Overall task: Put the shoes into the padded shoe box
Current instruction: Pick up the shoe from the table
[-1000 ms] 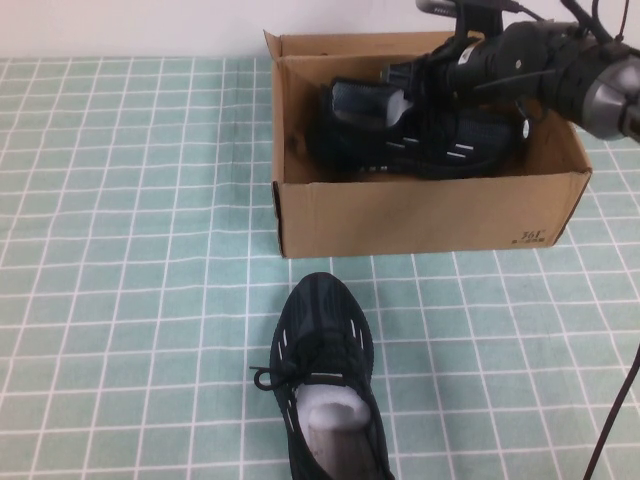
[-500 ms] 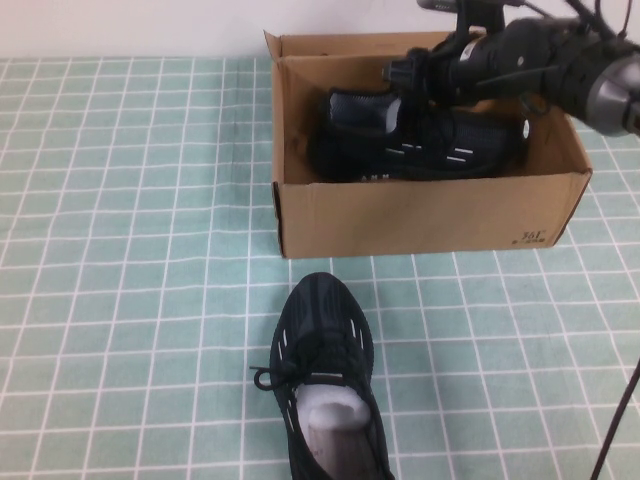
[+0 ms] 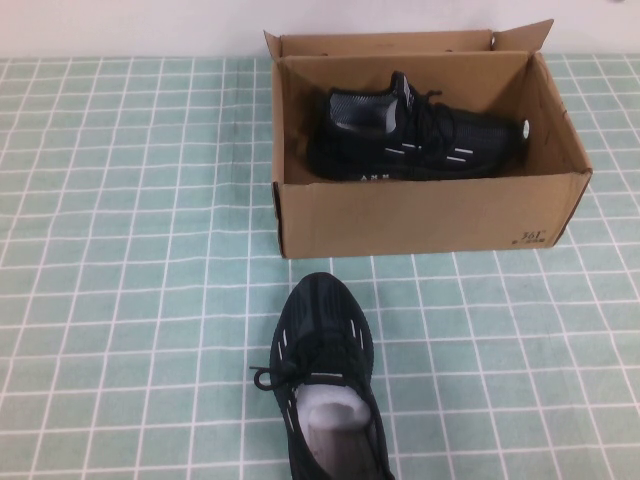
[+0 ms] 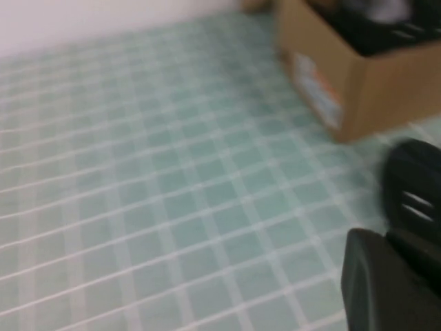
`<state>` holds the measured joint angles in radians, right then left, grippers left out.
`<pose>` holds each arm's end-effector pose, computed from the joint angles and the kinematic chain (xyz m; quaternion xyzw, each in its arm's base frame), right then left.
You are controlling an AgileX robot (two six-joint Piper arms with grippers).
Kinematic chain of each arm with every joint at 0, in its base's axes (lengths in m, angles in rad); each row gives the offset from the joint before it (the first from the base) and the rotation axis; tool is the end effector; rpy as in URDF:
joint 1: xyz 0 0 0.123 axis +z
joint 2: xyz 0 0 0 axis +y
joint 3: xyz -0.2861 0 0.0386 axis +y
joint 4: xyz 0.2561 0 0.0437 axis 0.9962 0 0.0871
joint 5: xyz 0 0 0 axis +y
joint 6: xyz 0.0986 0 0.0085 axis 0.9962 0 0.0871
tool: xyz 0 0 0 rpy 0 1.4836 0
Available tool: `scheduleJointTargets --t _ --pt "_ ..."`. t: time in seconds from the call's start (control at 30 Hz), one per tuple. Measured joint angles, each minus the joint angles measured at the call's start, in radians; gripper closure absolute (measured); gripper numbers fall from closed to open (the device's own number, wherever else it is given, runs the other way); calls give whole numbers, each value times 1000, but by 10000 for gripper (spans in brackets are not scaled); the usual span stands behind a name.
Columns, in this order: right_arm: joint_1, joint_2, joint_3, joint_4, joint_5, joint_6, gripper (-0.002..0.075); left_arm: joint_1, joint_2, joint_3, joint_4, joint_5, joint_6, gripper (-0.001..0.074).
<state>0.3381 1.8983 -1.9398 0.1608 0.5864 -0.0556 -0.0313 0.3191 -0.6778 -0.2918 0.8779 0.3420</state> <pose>0.4417 0.1646 0.3926 -0.1328 0.8365 0.1465 0.5110 0.0526 -0.0236 0.3416 0.1370 0.8221 -0.0600 0.5493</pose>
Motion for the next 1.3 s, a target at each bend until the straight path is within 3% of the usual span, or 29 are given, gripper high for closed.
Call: scheduleJointTargets --t 0.1,0.13,0.3,0.57,0.7,0.97,1.1,1.3 --pt "0 -72 0 -1 50 -48 722 -37 66 -2 -90 14 82 739" --pt "0 -95 0 -1 72 -70 734 -53 93 -10 -109 28 111 739" --pt "0 -195 -2 -6 178 -170 735 -135 237 -103 -154 131 268 739" --pt "0 -357 26 -6 274 -192 734 -253 437 -306 -226 259 433 739" --pt "0 -496 160 -6 254 -202 734 -309 484 -334 -307 282 524 739" --pt "0 -838 619 -5 126 -215 734 -394 579 -338 -311 276 543 727" --pt "0 -1017 823 -5 92 -215 734 -453 634 -338 -294 238 545 636" --pt "0 -1267 1076 -1 88 -215 734 -570 721 -340 -244 119 545 360"
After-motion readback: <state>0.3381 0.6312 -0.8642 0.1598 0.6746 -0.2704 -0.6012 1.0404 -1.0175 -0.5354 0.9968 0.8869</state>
